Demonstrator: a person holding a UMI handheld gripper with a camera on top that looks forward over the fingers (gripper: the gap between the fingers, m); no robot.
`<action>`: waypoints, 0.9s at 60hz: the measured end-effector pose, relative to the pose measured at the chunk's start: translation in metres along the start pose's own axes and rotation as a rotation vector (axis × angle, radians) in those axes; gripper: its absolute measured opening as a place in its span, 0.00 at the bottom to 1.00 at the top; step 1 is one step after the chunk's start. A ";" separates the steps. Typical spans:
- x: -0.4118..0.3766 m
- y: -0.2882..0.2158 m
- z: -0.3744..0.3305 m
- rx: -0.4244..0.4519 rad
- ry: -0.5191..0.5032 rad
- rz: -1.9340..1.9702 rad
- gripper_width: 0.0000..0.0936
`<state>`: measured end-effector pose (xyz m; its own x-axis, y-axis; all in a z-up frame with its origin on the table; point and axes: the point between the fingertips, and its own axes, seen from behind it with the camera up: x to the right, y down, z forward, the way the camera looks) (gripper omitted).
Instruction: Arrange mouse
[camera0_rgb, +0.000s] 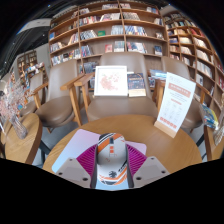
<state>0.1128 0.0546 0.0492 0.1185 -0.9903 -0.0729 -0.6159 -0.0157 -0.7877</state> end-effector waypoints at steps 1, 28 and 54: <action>-0.005 0.003 0.004 -0.005 -0.001 -0.006 0.45; -0.044 0.049 0.036 -0.056 0.025 -0.072 0.65; -0.028 0.019 -0.213 0.145 0.105 -0.054 0.92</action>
<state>-0.0681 0.0527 0.1670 0.0620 -0.9976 0.0303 -0.4913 -0.0569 -0.8691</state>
